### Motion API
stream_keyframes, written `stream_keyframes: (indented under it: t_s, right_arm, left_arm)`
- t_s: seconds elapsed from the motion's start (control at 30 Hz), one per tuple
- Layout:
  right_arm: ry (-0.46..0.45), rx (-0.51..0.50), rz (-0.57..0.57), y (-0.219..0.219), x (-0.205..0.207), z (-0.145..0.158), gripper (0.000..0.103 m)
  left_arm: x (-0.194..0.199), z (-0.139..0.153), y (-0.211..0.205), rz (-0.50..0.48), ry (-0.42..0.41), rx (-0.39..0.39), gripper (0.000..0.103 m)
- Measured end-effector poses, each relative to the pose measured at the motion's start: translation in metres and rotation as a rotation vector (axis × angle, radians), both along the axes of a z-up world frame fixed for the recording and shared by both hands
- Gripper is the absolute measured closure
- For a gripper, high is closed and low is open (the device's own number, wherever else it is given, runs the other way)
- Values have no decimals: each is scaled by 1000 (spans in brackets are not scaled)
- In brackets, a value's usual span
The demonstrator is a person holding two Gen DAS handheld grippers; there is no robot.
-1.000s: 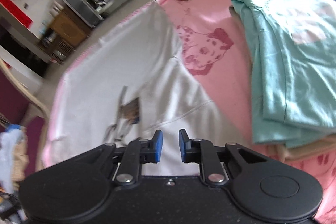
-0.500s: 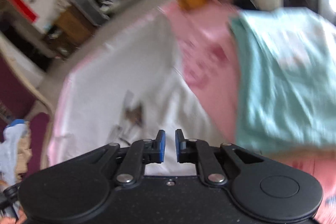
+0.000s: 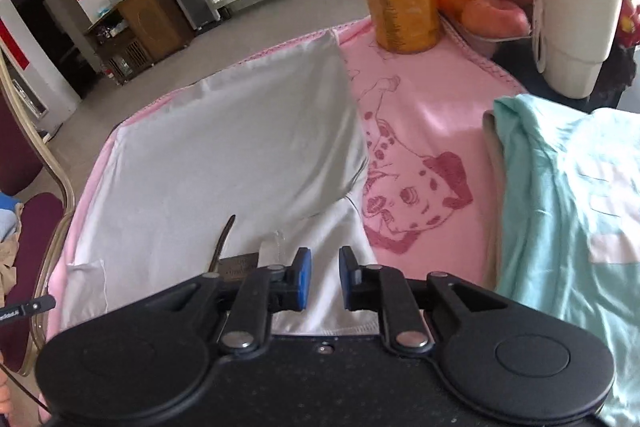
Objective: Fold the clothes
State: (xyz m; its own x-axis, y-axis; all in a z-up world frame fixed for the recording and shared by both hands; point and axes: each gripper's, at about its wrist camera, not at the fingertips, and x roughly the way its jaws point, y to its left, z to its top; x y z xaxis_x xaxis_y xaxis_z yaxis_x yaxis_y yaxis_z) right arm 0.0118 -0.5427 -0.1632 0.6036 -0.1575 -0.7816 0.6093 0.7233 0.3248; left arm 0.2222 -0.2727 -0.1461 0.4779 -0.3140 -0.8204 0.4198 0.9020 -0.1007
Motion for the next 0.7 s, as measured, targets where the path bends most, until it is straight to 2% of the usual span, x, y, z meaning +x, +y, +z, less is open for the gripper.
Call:
stream_keyframes:
  t_s: [0.1, 0.13, 0.2, 0.23, 0.27, 0.43, 0.5, 0.57, 0.63, 0.7]
  right_arm:
    - [34, 59, -16, -9, 5, -13, 87]
    - [43, 74, -25, -12, 6, -17, 87]
    - [82, 83, -47, -15, 8, -26, 87]
    - [114, 69, -59, -16, 7, -31, 93]
    - [136, 58, -67, -16, 6, -33, 93]
    - [181, 41, -96, -8, -10, -30, 92]
    - [203, 50, -110, -3, -21, -28, 87]
    - [199, 59, -127, -2, -30, -25, 78]
    - [188, 63, -146, -3, -39, -21, 77]
    - [177, 67, -165, -4, -47, -17, 77]
  left_arm:
    - [14, -15, -8, 13, 68, -22, 87]
    - [15, -18, -10, 18, 64, -10, 87]
    - [17, -23, -15, 31, 47, 21, 79]
    - [17, -24, -15, 40, 44, 27, 77]
    - [17, -25, -15, 49, 43, 29, 75]
    - [5, -22, -9, 83, 29, 90, 68]
    - [-2, -19, -3, 110, 28, 134, 69]
    - [-9, -17, 6, 131, 27, 173, 69]
    - [-14, -16, 13, 156, 16, 212, 70]
    - [-20, -10, 20, 166, -10, 191, 84]
